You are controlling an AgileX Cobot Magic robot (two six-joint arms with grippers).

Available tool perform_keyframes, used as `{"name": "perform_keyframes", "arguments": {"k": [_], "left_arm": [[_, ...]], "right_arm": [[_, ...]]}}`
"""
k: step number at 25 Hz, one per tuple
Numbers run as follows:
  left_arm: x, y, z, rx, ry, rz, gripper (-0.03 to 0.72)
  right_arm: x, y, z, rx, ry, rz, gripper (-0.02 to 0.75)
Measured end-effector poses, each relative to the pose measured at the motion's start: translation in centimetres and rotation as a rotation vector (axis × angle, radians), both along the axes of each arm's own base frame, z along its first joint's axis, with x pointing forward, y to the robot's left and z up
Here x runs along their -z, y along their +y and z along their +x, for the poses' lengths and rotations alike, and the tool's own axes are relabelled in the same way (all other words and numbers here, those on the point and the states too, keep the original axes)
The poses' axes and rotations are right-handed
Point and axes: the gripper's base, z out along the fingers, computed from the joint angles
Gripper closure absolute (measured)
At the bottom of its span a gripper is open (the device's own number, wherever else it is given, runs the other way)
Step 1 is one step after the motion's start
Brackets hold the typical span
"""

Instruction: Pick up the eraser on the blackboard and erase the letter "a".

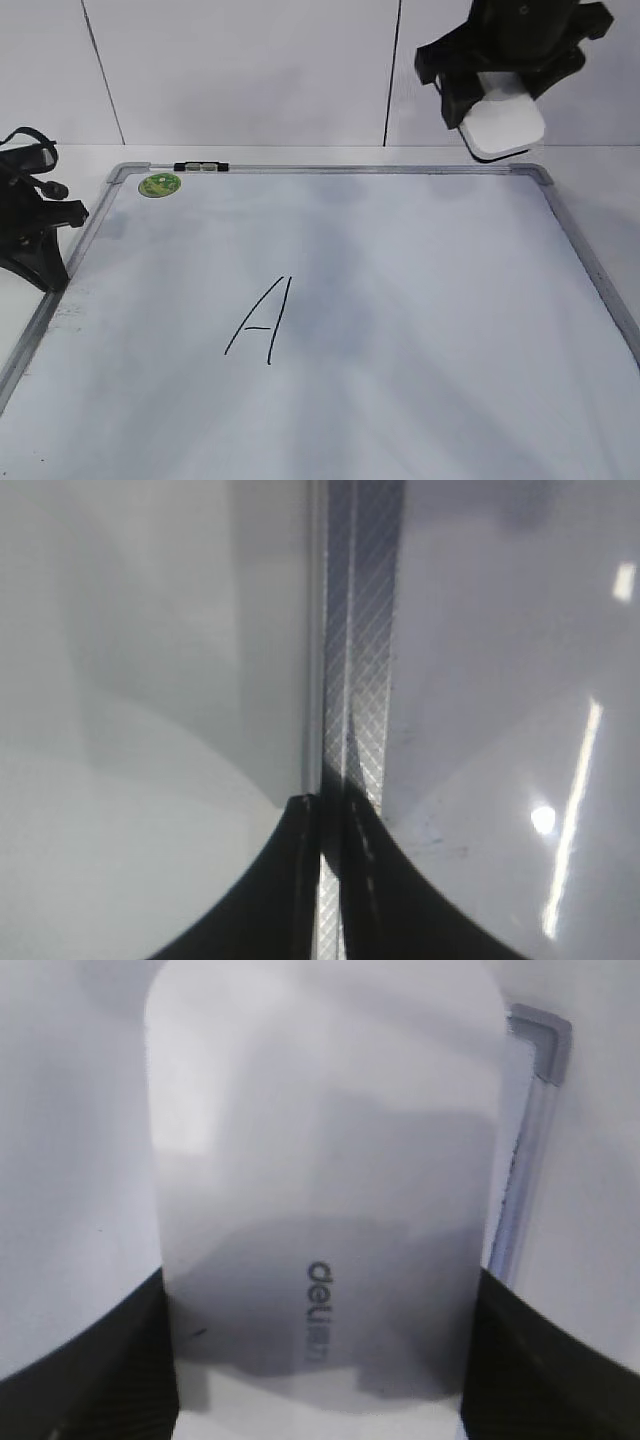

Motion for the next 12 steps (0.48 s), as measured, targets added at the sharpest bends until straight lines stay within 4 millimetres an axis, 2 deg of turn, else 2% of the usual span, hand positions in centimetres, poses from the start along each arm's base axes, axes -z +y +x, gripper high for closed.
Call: {"name": "perform_keyframes", "arguments": {"k": [3, 7, 12], "left_arm": [[0.0, 0.0, 0.0, 0.0, 0.0, 0.0, 0.672], [0.0, 0.0, 0.0, 0.0, 0.0, 0.0, 0.671], [0.0, 0.0, 0.0, 0.0, 0.0, 0.0, 0.662]], "right_arm": [[-0.1, -1.7, -0.8, 0.032, 0.01, -0.016, 0.177], [0.9, -3.7, -1.9, 0.075, 0.05, -0.051, 0.177], [1.3, -5.4, -3.1, 0.119, 0.075, -0.063, 0.177]]}}
